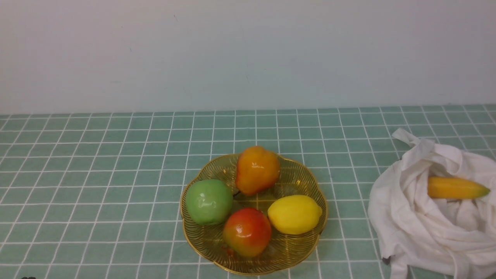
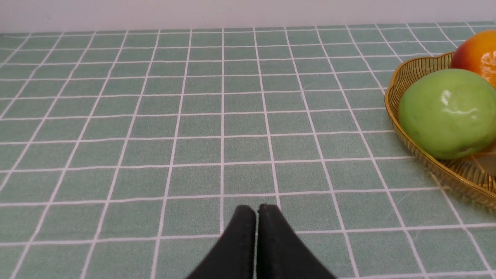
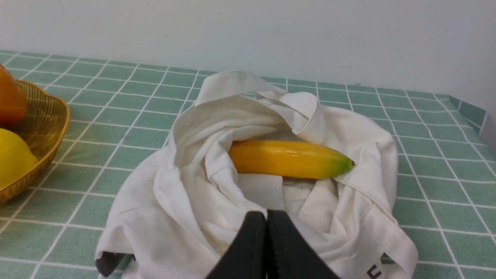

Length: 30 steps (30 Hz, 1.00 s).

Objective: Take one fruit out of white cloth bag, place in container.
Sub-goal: 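Reach into the bag and grasp the banana with the right gripper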

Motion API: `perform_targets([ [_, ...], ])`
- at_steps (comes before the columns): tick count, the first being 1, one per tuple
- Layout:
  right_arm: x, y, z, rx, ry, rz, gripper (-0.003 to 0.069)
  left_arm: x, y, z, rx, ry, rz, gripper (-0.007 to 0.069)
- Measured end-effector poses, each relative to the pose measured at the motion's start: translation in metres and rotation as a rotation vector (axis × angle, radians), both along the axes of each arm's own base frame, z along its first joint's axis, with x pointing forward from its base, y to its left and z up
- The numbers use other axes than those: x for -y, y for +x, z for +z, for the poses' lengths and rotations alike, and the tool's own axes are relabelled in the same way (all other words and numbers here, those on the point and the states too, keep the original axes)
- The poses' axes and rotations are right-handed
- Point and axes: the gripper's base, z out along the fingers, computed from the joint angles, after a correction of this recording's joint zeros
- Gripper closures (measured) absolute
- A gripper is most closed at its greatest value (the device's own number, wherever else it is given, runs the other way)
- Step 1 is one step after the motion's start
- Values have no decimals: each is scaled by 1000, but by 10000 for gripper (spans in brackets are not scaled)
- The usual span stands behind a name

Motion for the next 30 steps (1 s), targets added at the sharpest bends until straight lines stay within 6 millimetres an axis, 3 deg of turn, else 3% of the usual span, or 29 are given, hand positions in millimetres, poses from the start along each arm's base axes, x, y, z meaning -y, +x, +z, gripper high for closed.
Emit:
perform_targets([
  [13, -1, 0, 1, 16, 54, 1, 671, 0, 0, 0, 0, 0, 0, 632],
  [23, 3, 2, 25, 305, 816, -77, 671, 0, 0, 0, 0, 0, 0, 632],
  [30, 15, -1, 35, 473, 953, -161, 671, 0, 0, 0, 0, 0, 0, 632],
])
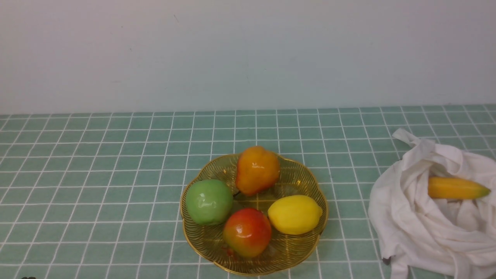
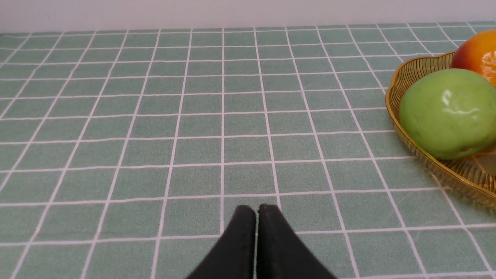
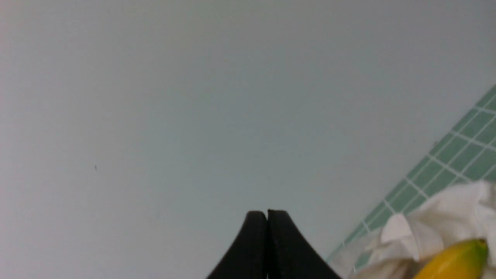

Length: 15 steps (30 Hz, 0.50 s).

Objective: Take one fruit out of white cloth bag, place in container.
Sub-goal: 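Reach into the bag and grasp the banana with the right gripper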

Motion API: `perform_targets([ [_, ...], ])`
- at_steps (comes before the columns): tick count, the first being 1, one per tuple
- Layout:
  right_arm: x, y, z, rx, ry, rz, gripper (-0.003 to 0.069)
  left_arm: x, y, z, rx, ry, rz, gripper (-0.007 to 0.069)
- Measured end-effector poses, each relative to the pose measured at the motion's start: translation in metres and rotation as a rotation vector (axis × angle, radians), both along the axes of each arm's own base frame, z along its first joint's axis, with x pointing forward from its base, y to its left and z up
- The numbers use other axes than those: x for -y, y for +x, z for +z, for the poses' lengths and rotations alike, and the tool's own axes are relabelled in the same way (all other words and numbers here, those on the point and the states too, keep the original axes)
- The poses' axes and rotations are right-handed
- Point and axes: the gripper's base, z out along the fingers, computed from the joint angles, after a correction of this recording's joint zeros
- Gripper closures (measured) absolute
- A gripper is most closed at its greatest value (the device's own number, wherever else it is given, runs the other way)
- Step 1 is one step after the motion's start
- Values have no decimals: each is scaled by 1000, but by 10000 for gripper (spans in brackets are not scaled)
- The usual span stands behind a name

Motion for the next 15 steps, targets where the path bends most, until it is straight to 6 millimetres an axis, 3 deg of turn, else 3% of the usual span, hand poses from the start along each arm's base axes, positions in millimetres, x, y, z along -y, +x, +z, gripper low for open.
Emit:
perform_targets([
  [3, 2, -1, 6, 28, 5, -17, 671, 0, 0, 0, 0, 0, 0, 632],
  [8, -18, -4, 76, -26, -349, 126, 671, 0, 0, 0, 0, 0, 0, 632],
  [9, -24, 2, 93, -102, -427, 192, 671, 0, 0, 0, 0, 0, 0, 632],
  [15, -35, 45, 127, -470, -659, 417, 671, 0, 0, 0, 0, 0, 0, 632],
])
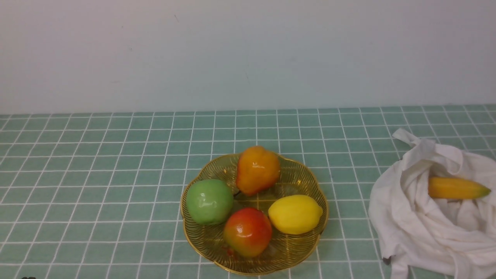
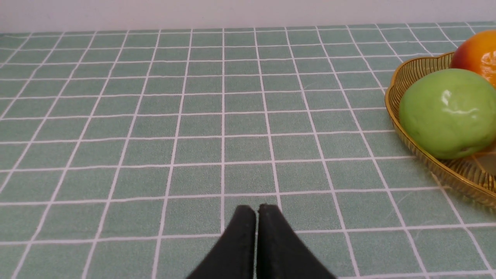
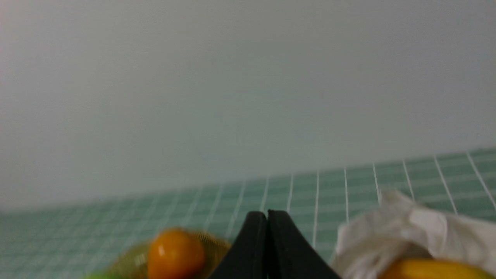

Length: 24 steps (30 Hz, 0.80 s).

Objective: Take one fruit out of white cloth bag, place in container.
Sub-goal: 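Reach into the bag and grasp the banana with the right gripper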

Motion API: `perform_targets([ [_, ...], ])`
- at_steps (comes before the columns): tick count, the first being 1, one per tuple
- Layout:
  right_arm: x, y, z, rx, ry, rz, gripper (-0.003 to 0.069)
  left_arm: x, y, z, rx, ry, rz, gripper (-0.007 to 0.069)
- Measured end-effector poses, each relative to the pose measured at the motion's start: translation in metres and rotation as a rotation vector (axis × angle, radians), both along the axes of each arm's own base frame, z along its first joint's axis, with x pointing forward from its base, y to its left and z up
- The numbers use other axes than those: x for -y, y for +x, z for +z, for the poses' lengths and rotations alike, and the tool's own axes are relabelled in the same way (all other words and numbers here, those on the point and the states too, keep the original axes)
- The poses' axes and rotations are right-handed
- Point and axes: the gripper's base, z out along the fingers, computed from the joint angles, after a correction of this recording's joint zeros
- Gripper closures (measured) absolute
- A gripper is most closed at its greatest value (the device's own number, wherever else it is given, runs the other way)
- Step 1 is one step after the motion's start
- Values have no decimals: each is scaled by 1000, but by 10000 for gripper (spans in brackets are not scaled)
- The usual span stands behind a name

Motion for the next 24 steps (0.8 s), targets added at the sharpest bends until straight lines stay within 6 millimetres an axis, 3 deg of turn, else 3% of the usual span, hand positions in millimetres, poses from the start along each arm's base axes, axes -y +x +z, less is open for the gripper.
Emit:
perform_targets([
  [3, 5, 46, -4, -344, -188, 59, 670, 0, 0, 0, 0, 0, 0, 632],
  [5, 8, 55, -6, -391, -235, 56, 669, 0, 0, 0, 0, 0, 0, 632],
  [6, 13, 75, -11, -478, -293, 43, 664, 0, 0, 0, 0, 0, 0, 632],
  [11, 24, 115, -34, -640, -358, -23, 603, 0, 0, 0, 0, 0, 0, 632],
  [13, 27, 131, -46, -688, -378, -43, 547, 0, 0, 0, 0, 0, 0, 632],
  [15, 30, 149, -58, -713, -400, -58, 442, 0, 0, 0, 0, 0, 0, 632],
  [24, 39, 201, -98, -813, -499, -57, 109, 0, 0, 0, 0, 0, 0, 632],
])
